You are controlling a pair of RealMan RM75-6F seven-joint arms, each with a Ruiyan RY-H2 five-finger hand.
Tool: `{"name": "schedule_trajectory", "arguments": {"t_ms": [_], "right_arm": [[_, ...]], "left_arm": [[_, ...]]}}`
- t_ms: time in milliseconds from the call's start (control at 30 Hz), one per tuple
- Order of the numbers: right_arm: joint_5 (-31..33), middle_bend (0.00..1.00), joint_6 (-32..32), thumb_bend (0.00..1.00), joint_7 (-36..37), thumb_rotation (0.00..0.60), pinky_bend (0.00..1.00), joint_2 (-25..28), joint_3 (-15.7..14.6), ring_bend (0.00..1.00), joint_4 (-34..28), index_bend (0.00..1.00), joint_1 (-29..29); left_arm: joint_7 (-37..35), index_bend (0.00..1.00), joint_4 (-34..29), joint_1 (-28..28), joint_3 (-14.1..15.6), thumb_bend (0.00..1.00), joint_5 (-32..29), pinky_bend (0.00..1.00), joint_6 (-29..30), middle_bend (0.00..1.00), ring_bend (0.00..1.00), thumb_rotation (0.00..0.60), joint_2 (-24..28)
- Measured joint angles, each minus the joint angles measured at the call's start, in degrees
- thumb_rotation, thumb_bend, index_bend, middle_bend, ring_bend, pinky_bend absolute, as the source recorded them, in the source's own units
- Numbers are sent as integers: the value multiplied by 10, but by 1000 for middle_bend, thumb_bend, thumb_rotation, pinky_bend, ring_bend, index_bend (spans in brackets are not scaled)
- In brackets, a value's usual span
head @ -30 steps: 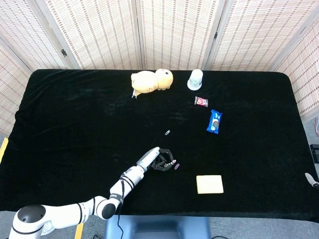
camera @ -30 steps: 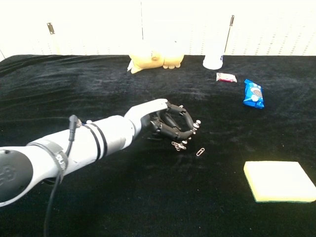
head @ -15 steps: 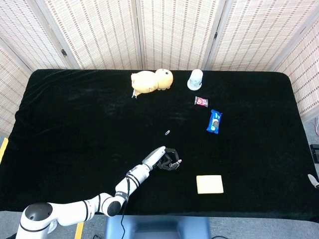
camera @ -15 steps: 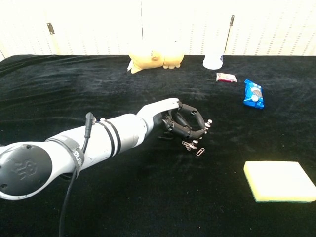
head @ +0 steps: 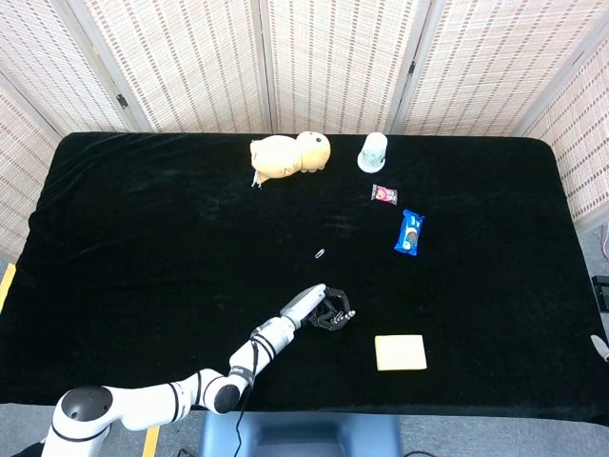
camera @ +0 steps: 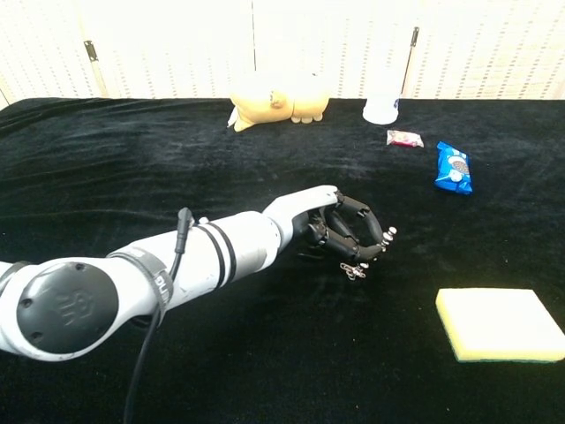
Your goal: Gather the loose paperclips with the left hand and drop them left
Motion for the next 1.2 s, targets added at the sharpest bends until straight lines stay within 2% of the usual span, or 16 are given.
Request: {"name": "schedule_trajectory", "arguments": {"t_ms": [267,567,967,1200], "right_arm": [[7,0,-9,235,4,600,8,-1,2,53,5,0,0],[3,0,-7,235,-1,600,8,-3,2,53,4,0,-1],[-2,0,0,235,-19,600,8,-4,2,54,-3,0,-1],[-4,0,-7,235,-41,600,8,-6,1,54,-10,0,7]], "left_arm": [[-13,784,23,-11,-10,464,2,1000,-9,1000,1000,600,-9],[-9,784,-13,-3,-13,464,13,1000,16,1000,1000,600,19],[37,785,-78,37,-5,464,6,1000,60,1000,1000,600,105],[34,785,-116,92,13,464,8,1000,104,1000,1000,600,168]]}}
